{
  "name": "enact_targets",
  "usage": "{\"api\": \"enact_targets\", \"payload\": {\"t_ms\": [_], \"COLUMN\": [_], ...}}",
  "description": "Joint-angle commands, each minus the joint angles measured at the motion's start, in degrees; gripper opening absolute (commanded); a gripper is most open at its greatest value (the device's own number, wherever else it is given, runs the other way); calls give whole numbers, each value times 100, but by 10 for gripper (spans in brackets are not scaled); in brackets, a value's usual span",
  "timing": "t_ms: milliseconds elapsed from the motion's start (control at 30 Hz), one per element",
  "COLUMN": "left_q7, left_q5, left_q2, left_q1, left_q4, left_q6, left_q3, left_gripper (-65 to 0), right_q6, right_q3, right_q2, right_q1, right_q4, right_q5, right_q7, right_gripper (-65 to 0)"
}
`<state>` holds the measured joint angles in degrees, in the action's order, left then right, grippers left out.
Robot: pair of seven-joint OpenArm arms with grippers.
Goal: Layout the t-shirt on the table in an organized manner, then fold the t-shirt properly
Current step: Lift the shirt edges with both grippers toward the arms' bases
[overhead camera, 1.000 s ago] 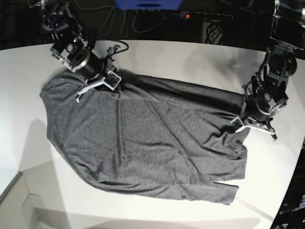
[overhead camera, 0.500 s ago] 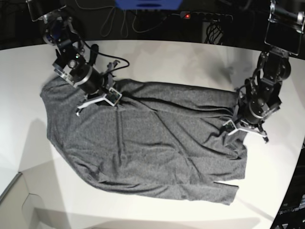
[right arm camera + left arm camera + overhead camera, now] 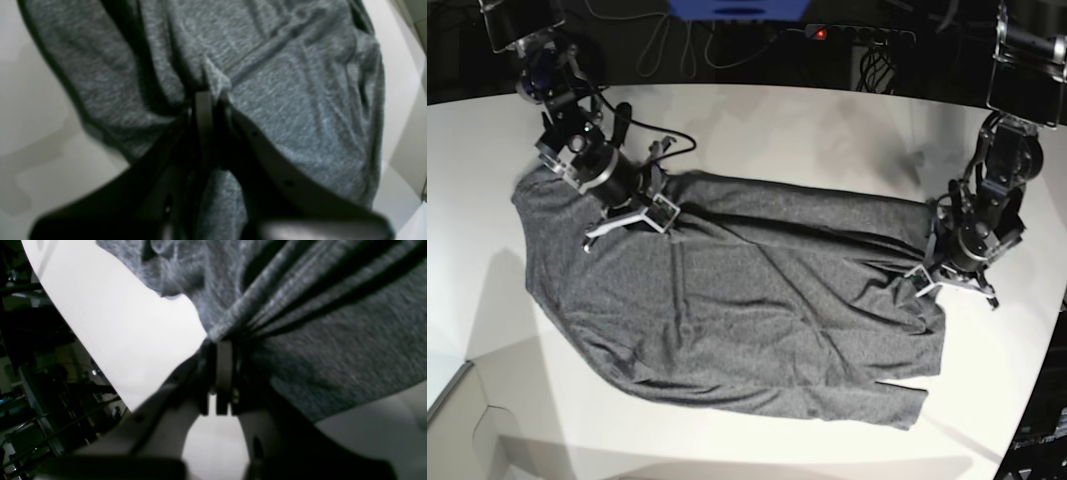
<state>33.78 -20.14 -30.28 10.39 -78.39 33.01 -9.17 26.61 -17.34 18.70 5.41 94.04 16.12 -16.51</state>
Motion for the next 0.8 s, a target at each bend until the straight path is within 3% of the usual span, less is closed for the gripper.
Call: {"api": "enact_targets", "payload": {"t_ms": [0, 100, 367, 600, 667, 767], "left_q7": [-42, -42, -7, -7, 2, -15], "left_q5": [-39, -39, -39, -39, -39, -39], "left_q2": [-79, -79, 52, 70, 70, 52], "left_q1": [126, 117, 169, 222, 257, 293], "left_q4": [-77, -69, 344, 292, 292, 292], "left_q6": [-71, -71, -97, -97, -97, -97], "left_q3": [33, 33, 51, 69, 60, 60], "left_gripper": [-648, -648, -645, -642, -606, -488], "right_q6": [-37, -28, -28, -28, -28, -28], "right_q3": [24, 24, 86, 235, 341, 473], "right_q2": [25, 25, 25, 33, 25, 25], "right_q1": [-115, -123, -150, 176, 369, 624], "right_q4": [77, -2, 227, 842, 930, 1009], "right_q5": [-43, -43, -43, -34, -34, -34], "right_q7": [126, 21, -85, -103, -94, -85], "right_gripper": [-650, -635, -404, -373, -373, -373]}}
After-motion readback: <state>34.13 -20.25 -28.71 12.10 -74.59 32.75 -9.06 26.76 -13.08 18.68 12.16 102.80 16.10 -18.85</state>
